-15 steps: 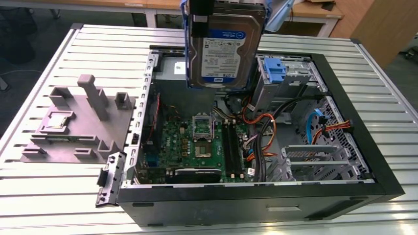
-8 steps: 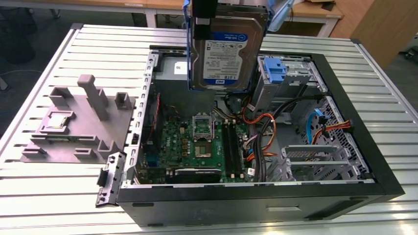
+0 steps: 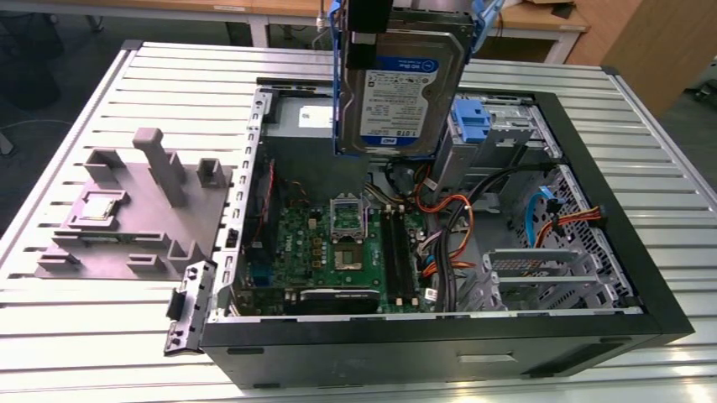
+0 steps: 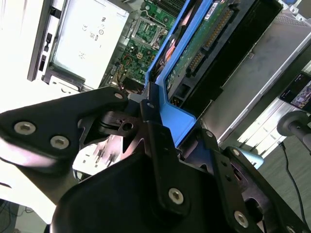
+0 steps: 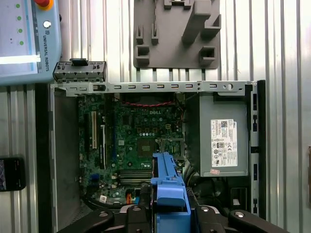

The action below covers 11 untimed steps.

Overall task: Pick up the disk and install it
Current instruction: 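Insert the disk into the insertion slot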

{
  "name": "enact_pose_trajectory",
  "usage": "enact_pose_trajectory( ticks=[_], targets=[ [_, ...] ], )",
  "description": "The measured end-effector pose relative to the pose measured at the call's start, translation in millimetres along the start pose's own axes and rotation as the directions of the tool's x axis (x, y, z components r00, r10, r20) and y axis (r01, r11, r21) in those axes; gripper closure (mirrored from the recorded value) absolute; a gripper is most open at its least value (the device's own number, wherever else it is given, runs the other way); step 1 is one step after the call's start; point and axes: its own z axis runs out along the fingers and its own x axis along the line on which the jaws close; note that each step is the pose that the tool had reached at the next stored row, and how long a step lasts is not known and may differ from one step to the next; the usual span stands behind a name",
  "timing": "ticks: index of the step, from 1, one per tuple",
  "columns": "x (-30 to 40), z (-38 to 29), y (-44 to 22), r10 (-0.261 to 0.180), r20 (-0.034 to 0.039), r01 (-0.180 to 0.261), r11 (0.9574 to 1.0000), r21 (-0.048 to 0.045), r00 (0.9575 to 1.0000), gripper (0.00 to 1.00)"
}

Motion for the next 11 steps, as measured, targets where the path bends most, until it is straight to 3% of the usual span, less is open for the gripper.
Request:
enact_pose_trajectory(
  ticks=[11],
  targets=[
    [4.3,-0.1,-0.2,0.000,0.0000,0.000,1.0000,0.0000,1.0000,0.63]
  ],
)
